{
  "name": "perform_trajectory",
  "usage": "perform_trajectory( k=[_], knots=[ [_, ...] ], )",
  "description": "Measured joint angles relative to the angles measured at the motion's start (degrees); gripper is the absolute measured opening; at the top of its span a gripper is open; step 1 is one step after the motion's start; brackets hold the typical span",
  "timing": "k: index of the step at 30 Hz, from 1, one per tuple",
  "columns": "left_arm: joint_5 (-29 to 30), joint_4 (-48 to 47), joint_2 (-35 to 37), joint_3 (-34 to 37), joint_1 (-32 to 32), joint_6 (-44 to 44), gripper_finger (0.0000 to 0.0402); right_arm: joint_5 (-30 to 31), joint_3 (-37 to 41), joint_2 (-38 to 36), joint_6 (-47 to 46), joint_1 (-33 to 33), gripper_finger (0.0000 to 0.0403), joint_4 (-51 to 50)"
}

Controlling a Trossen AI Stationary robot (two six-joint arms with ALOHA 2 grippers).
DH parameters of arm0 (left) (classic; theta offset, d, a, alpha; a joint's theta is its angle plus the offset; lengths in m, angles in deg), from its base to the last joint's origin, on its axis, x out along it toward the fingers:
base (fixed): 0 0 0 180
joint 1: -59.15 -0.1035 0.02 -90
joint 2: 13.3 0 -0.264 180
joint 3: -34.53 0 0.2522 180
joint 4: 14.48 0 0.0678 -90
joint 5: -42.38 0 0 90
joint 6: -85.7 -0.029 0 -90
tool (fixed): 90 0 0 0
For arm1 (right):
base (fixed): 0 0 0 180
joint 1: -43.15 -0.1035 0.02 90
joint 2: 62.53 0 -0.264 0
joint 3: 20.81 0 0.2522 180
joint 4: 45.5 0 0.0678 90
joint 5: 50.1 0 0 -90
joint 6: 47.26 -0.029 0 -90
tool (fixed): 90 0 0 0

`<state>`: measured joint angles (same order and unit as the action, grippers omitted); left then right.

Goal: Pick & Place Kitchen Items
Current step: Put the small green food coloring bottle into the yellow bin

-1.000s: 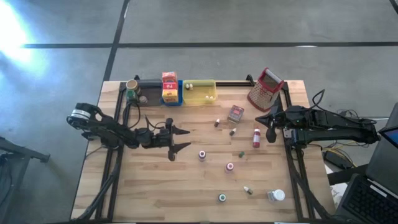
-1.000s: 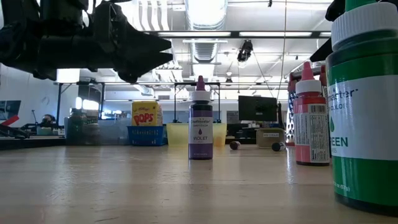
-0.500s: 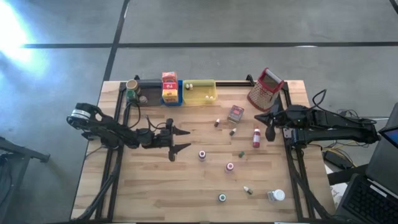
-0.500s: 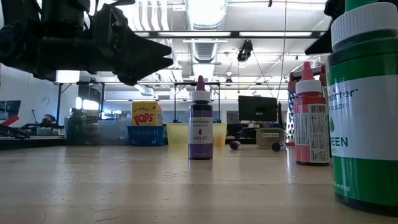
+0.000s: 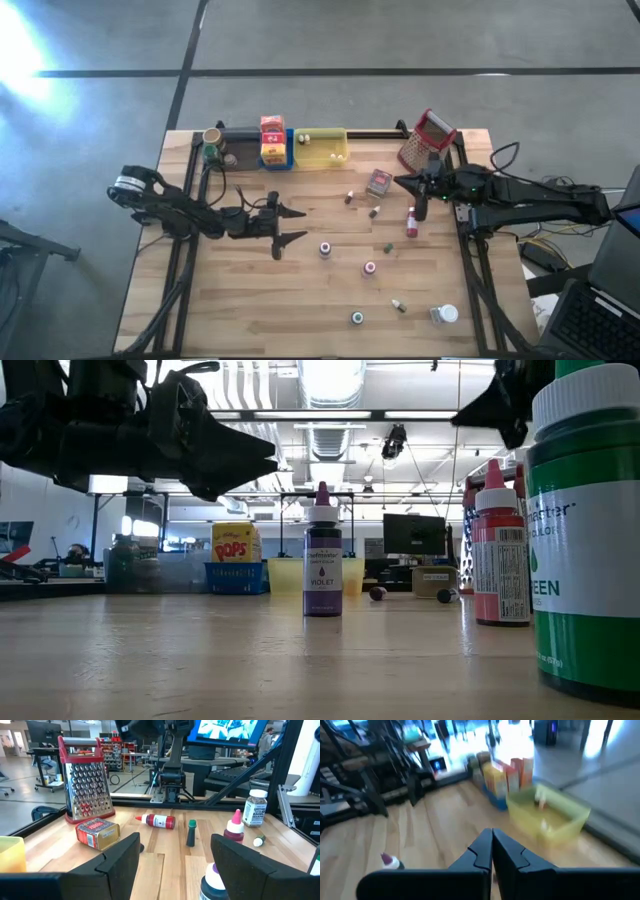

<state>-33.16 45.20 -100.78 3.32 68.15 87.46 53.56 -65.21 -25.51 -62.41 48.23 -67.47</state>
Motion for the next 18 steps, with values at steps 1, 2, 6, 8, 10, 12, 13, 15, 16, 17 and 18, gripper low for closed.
perform_trajectory(
  k=[1,2,6,8,10,12,13,15,16,17,18],
  knots=[
    [0.0,0.0,0.0,0.0,0.0,0.0,0.0250,0.0,0.0,1.3,-1.4,0.0,0.0008,-0.2],
    [0.0,0.0,0.0,0.0,0.0,0.0,0.0250,0.0,0.0,2.6,-2.3,0.0,0.0008,-0.5],
    [0.0,0.0,0.0,0.0,0.0,0.0,0.0250,0.0,-1.3,6.7,-1.7,0.1,0.0008,-4.1],
    [0.0,0.0,0.0,0.0,0.0,0.0,0.0250,0.2,-2.7,8.7,-0.9,0.1,0.0008,-5.4],
    [0.0,0.0,0.0,0.0,0.0,0.0,0.0250,0.3,-4.4,10.6,-0.9,0.1,0.0009,-5.5],
    [0.0,0.0,0.0,0.0,0.0,0.0,0.0250,0.3,-6.4,12.3,-0.9,0.1,0.0009,-6.7],
    [0.0,0.0,0.0,0.0,0.0,0.0,0.0250,0.3,-7.8,13.1,-1.0,0.1,0.0009,-8.6],
    [0.0,0.0,0.0,0.0,0.0,0.0,0.0250,0.3,-10.7,14.6,-2.0,0.1,0.0009,-14.2],
    [0.0,-0.1,0.0,0.0,0.1,0.0,0.0250,0.3,-12.4,15.5,-3.0,0.1,0.0009,-17.4],
    [0.0,-0.1,0.0,0.0,0.1,0.0,0.0250,0.2,-14.1,16.3,-4.0,0.0,0.0009,-20.1],
    [0.0,-0.1,0.0,0.0,0.1,0.0,0.0250,-0.2,-15.7,17.1,-4.6,-0.3,0.0009,-22.7]
  ],
)
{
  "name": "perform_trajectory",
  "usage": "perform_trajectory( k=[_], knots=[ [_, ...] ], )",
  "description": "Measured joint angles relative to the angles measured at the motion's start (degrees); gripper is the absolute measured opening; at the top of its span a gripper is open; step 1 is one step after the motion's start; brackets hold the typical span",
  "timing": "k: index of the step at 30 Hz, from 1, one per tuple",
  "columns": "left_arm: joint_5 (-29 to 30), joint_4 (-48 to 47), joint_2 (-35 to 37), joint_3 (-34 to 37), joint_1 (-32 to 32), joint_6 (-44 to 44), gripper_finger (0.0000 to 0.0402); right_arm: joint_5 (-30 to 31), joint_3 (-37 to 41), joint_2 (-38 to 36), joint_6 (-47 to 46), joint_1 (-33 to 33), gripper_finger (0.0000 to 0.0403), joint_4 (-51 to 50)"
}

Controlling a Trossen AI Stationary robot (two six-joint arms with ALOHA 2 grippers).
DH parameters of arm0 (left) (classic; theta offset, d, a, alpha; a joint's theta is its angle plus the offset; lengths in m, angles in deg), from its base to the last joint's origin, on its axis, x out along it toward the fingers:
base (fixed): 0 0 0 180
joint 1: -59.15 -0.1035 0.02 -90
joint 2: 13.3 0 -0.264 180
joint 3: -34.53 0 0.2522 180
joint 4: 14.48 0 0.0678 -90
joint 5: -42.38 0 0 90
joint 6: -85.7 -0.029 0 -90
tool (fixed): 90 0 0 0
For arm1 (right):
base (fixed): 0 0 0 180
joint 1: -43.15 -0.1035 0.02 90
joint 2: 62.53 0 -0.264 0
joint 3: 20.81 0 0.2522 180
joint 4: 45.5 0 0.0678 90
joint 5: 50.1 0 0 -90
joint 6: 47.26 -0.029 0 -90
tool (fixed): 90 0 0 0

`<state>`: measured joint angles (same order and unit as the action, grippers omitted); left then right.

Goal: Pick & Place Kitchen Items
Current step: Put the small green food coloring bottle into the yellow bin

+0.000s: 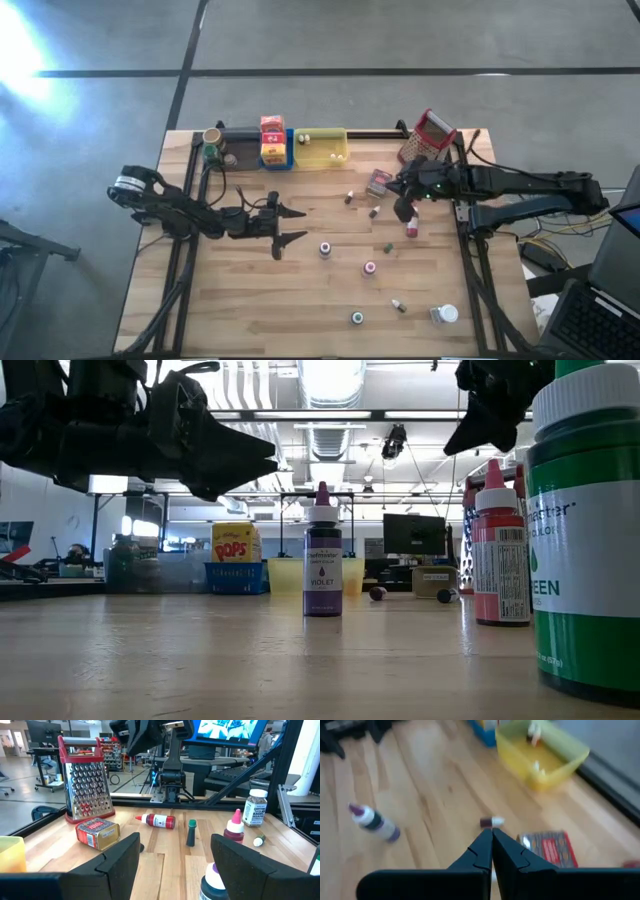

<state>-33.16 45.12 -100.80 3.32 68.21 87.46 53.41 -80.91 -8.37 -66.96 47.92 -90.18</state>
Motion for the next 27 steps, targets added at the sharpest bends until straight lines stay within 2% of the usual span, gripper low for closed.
perform_trajectory(
  k=[5,9,15,22,27],
  knots=[
    [0.0,0.0,0.0,0.0,0.0,0.0,0.0250,-0.3,-7.2,5.1,-3.0,-4.2,0.0022,-10.2],
    [0.0,-0.1,0.0,0.0,0.0,0.0,0.0250,0.0,-11.7,9.4,-5.9,-9.7,0.0050,-16.0],
    [0.0,-0.1,0.0,0.0,0.0,0.0,0.0250,0.6,-14.9,14.6,-16.1,-17.9,0.0100,-26.8],
    [0.0,-0.2,0.0,0.0,0.0,0.0,0.0250,0.6,-13.5,18.5,-24.9,-26.8,0.0145,-27.1],
    [0.0,-0.3,0.0,0.0,0.0,0.0,0.0250,0.5,-12.7,21.4,-28.2,-27.8,0.0162,-27.2]
  ],
)
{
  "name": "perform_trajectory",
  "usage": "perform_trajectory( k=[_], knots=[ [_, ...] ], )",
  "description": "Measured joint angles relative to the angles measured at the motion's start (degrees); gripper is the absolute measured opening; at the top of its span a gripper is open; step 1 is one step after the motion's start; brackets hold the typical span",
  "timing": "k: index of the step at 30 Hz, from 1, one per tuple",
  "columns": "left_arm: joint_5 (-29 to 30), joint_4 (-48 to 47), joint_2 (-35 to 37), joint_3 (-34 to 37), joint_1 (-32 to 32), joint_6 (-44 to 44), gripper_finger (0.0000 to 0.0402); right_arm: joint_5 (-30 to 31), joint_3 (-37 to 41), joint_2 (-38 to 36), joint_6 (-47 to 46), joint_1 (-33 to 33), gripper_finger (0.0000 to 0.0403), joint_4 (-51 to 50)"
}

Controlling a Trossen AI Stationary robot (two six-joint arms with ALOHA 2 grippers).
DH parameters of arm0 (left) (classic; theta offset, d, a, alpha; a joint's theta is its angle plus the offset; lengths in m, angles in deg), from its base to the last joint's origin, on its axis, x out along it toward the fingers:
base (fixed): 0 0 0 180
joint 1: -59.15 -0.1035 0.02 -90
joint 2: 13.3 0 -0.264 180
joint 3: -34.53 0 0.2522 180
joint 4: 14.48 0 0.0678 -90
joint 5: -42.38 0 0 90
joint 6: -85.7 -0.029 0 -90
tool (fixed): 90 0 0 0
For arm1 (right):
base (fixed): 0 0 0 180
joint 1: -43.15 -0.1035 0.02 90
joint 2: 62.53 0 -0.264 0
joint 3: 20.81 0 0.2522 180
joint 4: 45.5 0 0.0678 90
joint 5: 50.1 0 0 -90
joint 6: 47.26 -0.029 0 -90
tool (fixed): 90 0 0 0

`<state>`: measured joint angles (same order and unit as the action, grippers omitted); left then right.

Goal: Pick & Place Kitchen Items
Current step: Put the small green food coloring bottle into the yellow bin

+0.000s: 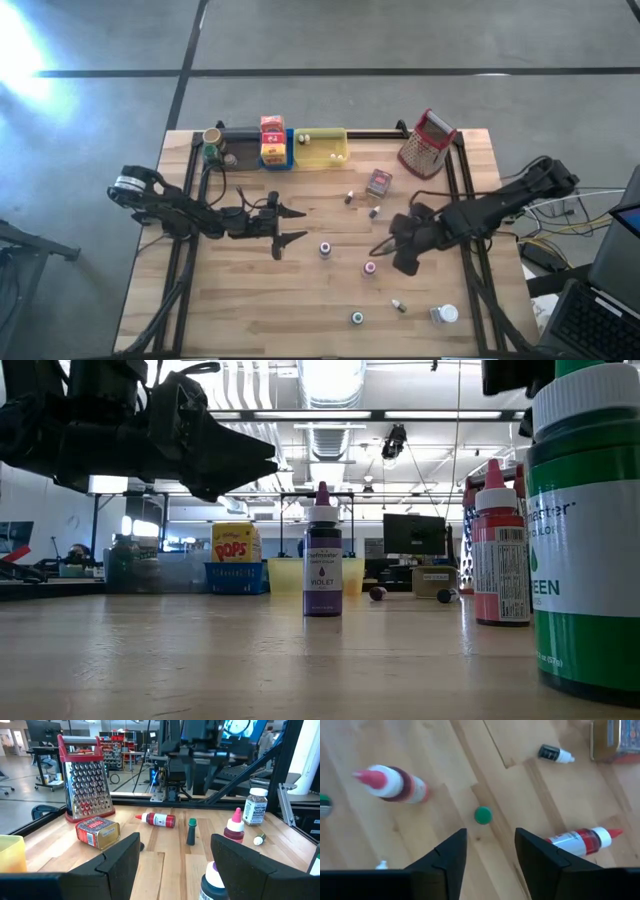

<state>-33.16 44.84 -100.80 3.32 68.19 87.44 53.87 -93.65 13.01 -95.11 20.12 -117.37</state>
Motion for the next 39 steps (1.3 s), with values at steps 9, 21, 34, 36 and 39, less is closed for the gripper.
perform_trajectory(
  k=[9,21,34,36,39],
  knots=[
    [0.0,0.0,0.0,0.0,0.0,0.0,0.0250,-5.2,-0.6,5.8,1.2,1.2,0.0180,0.0],
    [0.0,-1.0,0.0,0.0,0.0,0.0,0.0250,-10.3,-0.8,6.6,6.8,7.2,0.0148,2.0],
    [0.0,-1.4,0.0,0.0,0.0,0.0,0.0250,-13.0,0.9,8.7,8.4,9.5,0.0154,5.3],
    [0.0,-1.8,0.0,0.0,0.0,0.0,0.0250,-13.2,0.9,8.9,7.9,9.9,0.0162,5.4],
    [0.0,-2.7,0.0,0.0,0.0,0.0,0.0250,-14.1,1.0,8.9,7.3,10.7,0.0174,5.9]
  ],
)
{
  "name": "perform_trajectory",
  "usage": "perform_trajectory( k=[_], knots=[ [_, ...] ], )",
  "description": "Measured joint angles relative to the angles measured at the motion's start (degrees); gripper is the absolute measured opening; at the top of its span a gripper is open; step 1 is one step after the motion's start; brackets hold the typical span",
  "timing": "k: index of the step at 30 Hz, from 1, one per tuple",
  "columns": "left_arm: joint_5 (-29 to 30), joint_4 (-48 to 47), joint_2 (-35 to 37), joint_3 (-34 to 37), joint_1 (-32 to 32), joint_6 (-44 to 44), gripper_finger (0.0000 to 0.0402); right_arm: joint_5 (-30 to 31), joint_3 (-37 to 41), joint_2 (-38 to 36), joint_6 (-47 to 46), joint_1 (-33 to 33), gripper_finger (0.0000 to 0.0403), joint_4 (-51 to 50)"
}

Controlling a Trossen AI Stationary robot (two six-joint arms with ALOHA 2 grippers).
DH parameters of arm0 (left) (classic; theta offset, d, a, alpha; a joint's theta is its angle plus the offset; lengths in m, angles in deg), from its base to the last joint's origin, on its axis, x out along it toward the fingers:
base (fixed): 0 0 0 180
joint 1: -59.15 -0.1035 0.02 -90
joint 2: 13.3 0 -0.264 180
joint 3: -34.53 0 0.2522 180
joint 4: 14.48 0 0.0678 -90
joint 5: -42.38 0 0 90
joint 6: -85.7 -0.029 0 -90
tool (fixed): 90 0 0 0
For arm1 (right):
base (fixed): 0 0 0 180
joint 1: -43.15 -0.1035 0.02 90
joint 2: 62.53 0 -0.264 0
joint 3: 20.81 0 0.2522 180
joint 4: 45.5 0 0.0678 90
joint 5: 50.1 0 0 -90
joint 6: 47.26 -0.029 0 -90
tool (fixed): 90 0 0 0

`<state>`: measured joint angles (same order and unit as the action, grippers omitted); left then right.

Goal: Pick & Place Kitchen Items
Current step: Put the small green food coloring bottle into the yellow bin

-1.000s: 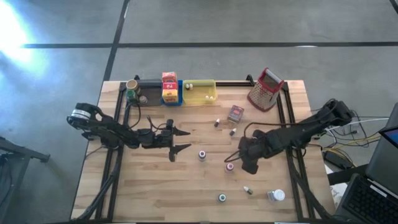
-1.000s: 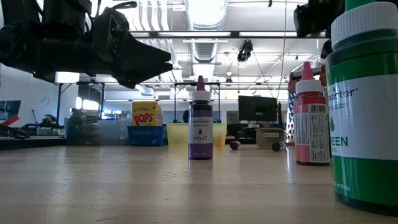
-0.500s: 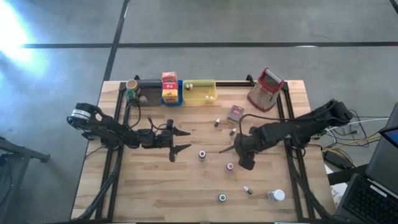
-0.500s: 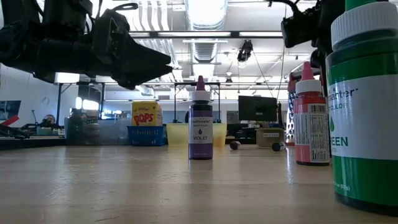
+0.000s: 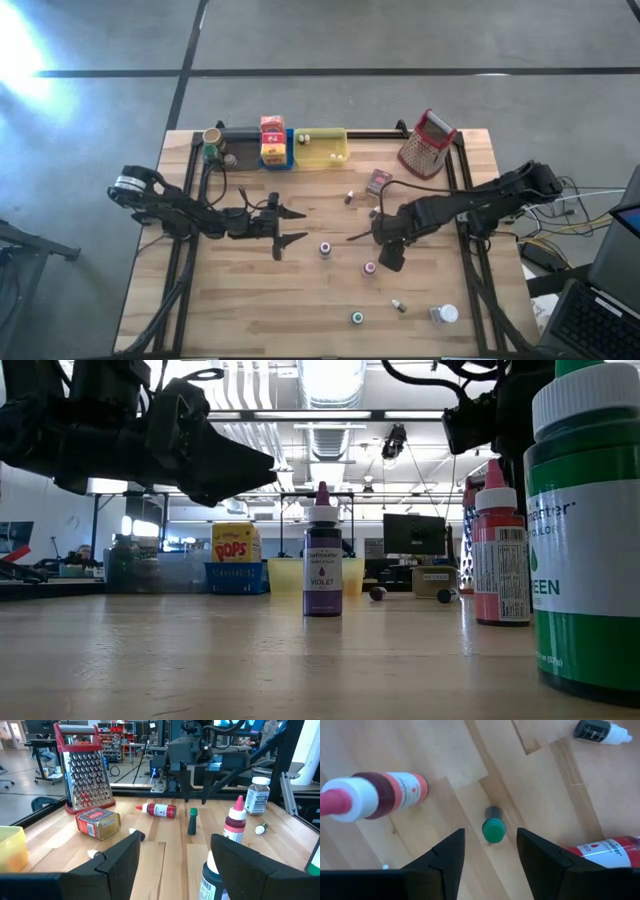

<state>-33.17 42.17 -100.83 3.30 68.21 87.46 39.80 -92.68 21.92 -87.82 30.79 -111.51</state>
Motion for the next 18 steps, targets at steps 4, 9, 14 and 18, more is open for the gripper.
perform_trajectory(
  k=[4,9,14,18],
  knots=[
    [0.0,-0.5,0.0,0.0,0.0,0.0,0.0250,-0.1,0.1,0.0,-1.5,0.4,0.0186,0.1],
    [0.0,-0.6,0.0,0.0,0.0,0.0,0.0250,-0.4,0.6,0.0,-2.5,0.4,0.0189,0.3],
    [0.0,-0.8,0.0,0.0,0.0,0.0,0.0250,-0.4,1.0,0.0,-2.8,0.4,0.0179,0.4],
    [0.0,-0.8,0.0,0.0,0.0,0.0,0.0250,-0.4,1.0,0.1,-2.8,0.4,0.0171,0.7]
  ],
)
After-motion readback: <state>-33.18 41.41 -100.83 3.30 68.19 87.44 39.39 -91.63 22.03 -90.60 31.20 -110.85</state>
